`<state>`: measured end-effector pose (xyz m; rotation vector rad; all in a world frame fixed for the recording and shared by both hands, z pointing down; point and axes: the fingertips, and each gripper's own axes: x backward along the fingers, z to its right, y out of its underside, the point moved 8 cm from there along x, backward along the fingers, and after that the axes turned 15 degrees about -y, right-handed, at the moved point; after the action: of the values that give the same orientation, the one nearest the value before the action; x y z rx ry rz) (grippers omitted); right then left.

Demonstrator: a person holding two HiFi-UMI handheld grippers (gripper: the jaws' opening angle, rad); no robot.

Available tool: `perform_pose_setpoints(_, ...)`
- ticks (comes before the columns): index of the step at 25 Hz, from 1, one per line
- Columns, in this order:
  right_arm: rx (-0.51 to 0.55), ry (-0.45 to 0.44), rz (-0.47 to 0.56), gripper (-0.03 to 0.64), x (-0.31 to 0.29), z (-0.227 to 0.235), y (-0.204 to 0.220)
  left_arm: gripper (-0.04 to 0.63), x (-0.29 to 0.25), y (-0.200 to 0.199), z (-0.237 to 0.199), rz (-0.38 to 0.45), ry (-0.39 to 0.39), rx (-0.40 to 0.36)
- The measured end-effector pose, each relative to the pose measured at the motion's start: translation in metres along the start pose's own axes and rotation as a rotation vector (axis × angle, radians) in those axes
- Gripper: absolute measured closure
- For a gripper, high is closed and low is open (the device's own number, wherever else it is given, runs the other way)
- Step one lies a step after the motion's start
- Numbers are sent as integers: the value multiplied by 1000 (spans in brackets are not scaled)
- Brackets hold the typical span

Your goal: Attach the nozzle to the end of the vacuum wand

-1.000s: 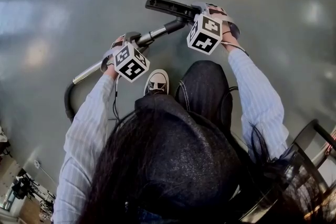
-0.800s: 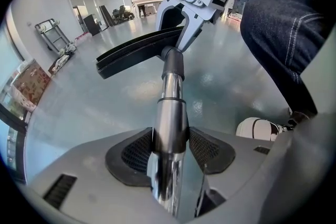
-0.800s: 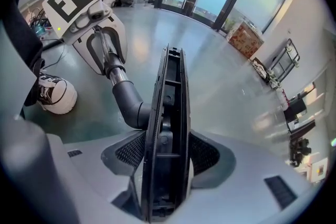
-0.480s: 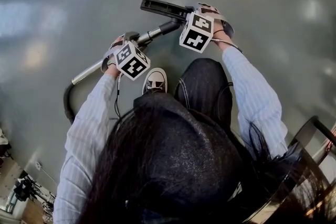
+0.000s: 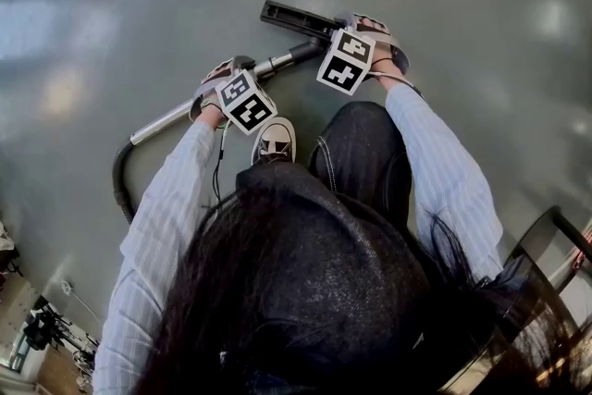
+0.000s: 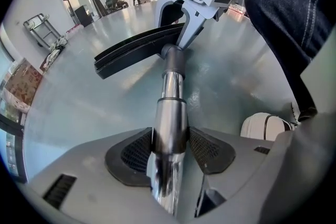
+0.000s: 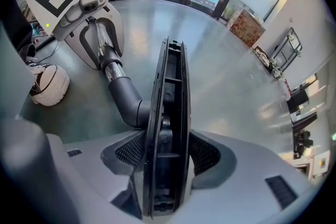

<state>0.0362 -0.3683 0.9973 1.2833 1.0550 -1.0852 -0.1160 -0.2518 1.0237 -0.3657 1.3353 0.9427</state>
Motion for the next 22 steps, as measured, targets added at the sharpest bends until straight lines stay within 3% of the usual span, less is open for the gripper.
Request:
perform_pose_setpoints(5,-32,-6,3,360,1,1,7,381,2,2,0,9,-8,19)
perform_pose_setpoints(10,-129,-10,71,359,17,0,30,380,8,5,4,13,-86,46)
perform_pose_setpoints(13,-176,-5,128,359,37,2,45,382,26,6,-6,43,-105,114)
perform_pose_setpoints(17,-357,-23,323,359,70,8,56,382,52,6,-34,95,-128,271)
perform_pose_setpoints(22,-616,-137,703,360,97,10,52,385,71,4,-57,174,-139,459)
